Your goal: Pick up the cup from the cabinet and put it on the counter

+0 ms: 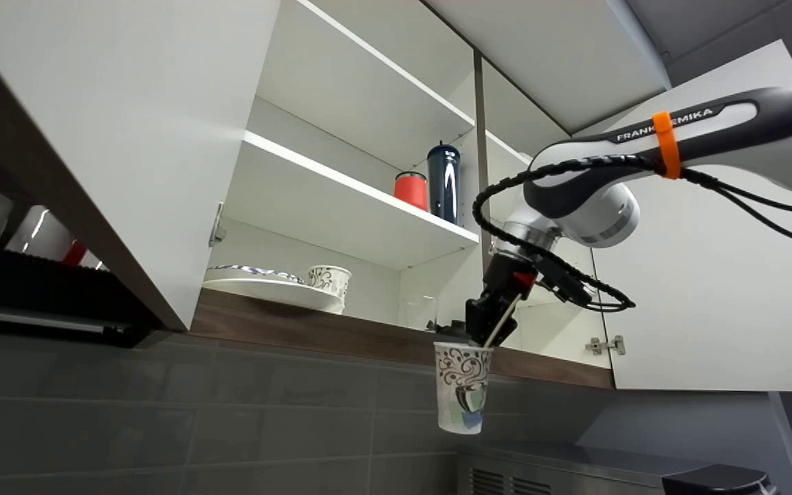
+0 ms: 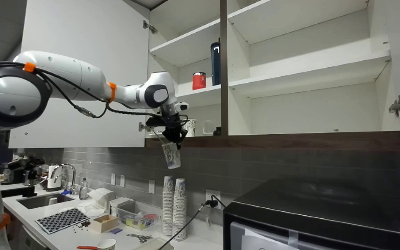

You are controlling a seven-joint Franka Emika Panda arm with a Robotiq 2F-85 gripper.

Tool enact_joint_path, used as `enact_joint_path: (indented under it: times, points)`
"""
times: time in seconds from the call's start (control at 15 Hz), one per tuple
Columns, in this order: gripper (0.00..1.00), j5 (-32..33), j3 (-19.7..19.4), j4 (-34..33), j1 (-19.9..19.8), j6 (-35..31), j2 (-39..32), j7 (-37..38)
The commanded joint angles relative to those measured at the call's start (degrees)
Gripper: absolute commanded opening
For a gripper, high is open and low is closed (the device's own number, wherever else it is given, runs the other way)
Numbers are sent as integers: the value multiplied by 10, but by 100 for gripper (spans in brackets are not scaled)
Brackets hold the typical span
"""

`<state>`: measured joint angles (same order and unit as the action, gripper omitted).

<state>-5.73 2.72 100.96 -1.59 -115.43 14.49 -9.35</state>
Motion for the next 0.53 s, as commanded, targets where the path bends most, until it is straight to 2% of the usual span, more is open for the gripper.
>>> enact_joint_path:
  times: [0.0,0.27,0.47]
  points:
    - [1,25,-8,25,12,27,-29,9]
    - [1,-8,-21,81,24,0,-44,-74]
    - [1,-48,-33,134,30,-48,-48,-150]
